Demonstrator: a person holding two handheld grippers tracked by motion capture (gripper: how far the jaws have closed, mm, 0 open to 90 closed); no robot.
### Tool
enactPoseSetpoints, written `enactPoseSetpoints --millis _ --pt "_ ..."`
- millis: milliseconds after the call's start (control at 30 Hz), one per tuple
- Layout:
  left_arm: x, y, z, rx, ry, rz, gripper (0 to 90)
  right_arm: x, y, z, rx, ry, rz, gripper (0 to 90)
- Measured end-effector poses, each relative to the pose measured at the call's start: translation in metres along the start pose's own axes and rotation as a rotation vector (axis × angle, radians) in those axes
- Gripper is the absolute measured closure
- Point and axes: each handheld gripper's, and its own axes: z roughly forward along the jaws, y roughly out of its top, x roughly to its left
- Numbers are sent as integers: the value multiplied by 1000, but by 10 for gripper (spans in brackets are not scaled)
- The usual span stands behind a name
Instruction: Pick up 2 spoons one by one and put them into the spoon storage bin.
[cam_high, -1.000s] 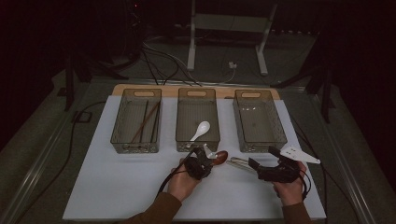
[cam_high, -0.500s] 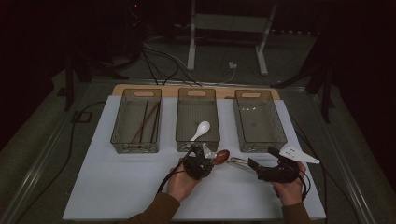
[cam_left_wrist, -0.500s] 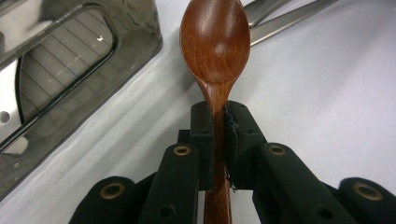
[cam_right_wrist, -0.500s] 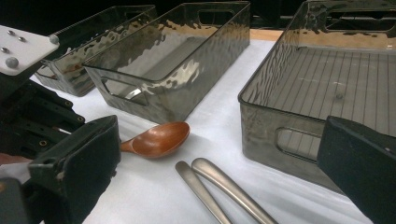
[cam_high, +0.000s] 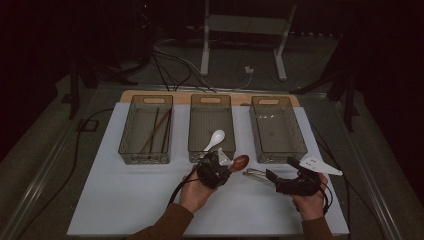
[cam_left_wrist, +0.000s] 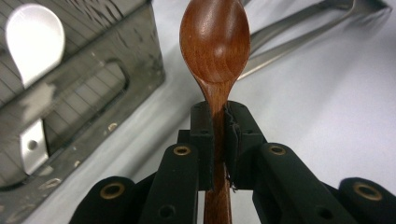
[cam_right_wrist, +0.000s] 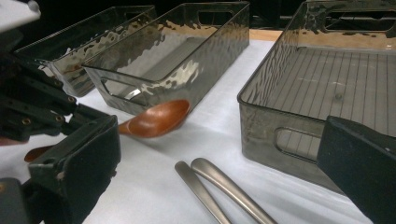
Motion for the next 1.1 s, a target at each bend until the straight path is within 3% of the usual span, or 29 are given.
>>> enactPoseSetpoints --millis 500,1100 --pt "10 19 -20 -71 -1 -27 839 0 0 0 1 0 1 0" --pt "38 35 -41 -132 36 -95 839 0 0 1 3 1 0 0"
